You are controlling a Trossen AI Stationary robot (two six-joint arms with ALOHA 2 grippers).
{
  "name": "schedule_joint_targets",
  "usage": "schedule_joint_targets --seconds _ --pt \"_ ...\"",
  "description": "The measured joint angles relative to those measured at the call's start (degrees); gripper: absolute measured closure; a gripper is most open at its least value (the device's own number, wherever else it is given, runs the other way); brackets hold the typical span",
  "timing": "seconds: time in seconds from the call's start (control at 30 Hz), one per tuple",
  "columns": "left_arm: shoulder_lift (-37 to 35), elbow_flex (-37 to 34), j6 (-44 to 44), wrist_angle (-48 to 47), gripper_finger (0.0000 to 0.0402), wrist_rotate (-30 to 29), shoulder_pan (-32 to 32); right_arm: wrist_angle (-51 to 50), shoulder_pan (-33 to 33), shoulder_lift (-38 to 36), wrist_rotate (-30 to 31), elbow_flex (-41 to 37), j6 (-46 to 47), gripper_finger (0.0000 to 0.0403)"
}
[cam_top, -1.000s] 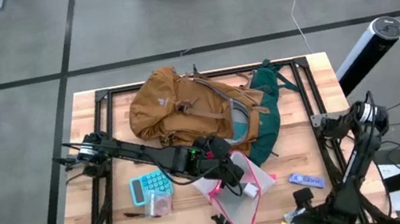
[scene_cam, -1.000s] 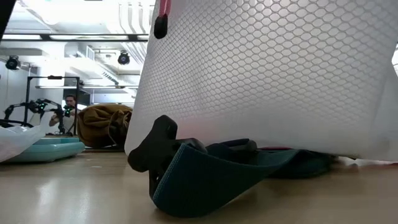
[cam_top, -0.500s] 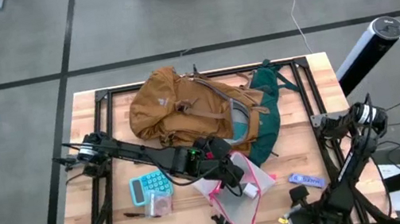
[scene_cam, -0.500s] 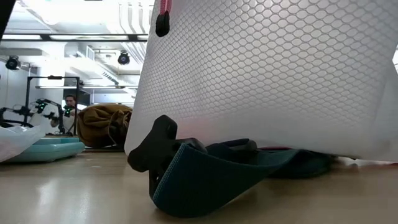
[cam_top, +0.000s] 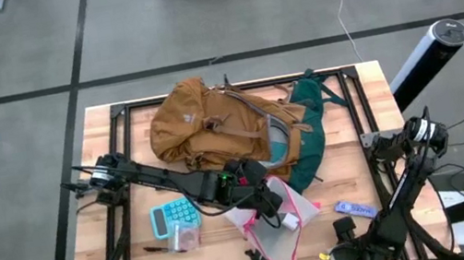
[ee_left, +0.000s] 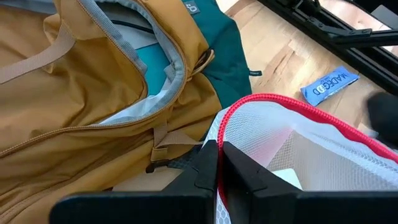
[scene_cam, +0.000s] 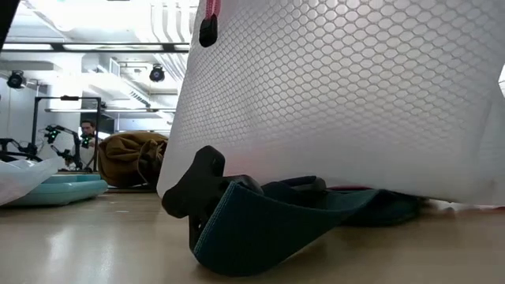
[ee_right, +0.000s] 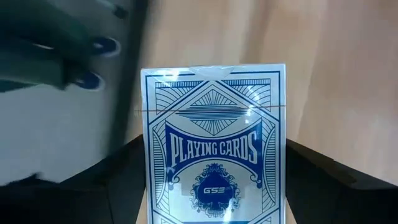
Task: Unpack backpack
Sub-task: Put the playing cards into the pink zip bag
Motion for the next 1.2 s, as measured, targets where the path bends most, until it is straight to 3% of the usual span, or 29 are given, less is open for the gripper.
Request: schedule_joint_targets --seconds 0.2,0.5,0.6,0.7,1.03,1.2 --pt "0.0 -1.1 0.3 2.7 0.0402 0.0 0.0 -12.9 -4.1 -1.6 8.8 12.2 -13.9 0.0121" --pt "0.0 -1.4 0.2 5.2 0.0402 0.1 0.0 -9.7 -15.3 -1.8 18.8 20.9 -41.2 0.0121" --pt "-0.9 -1.8 -3.0 -1.1 0.0402 -1.3 0.0 -7.8 -17.9 -1.9 17.8 21.2 -41.0 0.0121" --pt "-1.6 -1.8 -1.8 -1.4 0.0402 -1.2 0.0 -3.6 -17.8 -1.7 15.1 21.1 -41.8 0.0121" --pt "-1.8 -1.8 5.7 1.9 0.0402 1.0 -0.1 13.8 -17.2 -2.3 18.0 21.1 -52.9 0.0121" --pt "-1.9 -1.8 6.6 1.6 0.0402 1.5 0.0 8.7 -17.6 -1.9 22.3 20.6 -52.2 0.0121"
